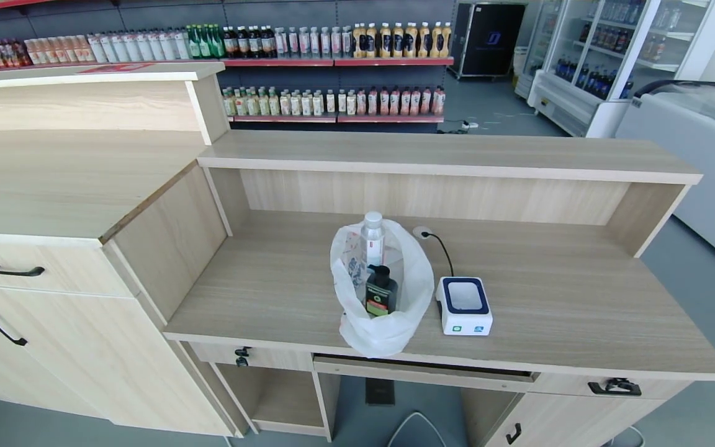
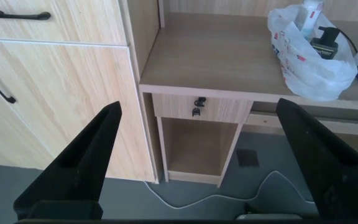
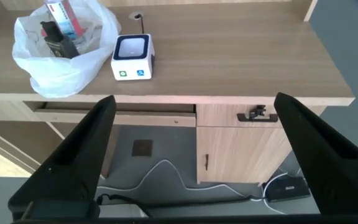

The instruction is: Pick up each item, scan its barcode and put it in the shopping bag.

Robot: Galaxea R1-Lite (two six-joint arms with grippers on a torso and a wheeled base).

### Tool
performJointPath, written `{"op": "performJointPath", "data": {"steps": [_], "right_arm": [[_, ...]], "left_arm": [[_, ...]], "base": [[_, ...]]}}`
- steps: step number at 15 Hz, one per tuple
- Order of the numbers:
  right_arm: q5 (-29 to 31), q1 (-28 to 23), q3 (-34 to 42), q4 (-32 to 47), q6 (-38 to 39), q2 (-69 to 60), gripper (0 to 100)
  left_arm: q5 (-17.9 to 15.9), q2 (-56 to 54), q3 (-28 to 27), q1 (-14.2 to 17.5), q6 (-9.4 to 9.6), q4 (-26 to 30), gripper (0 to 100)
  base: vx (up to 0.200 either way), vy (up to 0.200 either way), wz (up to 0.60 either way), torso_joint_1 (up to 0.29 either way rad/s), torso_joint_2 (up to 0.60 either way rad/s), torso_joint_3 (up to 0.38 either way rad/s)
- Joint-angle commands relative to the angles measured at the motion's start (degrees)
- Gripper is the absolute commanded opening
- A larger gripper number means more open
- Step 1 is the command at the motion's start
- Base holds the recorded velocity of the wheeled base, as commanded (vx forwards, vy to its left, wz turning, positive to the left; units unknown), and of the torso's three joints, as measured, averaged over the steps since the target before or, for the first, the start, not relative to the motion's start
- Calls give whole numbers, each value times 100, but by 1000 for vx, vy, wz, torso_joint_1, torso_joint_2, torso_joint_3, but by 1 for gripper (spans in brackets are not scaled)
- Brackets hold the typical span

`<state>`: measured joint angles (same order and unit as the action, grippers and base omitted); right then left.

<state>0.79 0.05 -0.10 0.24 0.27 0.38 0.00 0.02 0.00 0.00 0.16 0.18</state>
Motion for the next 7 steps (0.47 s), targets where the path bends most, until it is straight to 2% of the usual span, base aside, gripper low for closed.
{"op": "performJointPath", "data": {"steps": [1,7], "right_arm": [[0,4,1,11,0,-38,100],[0,4,1,20,17,-38,100]], "left_arm": [[0,-2,0,0,2,-1,100],[0,-2,0,0,2,-1,100]], "base": [[0,0,0,0,0,0],[0,0,0,0,0,0]]}}
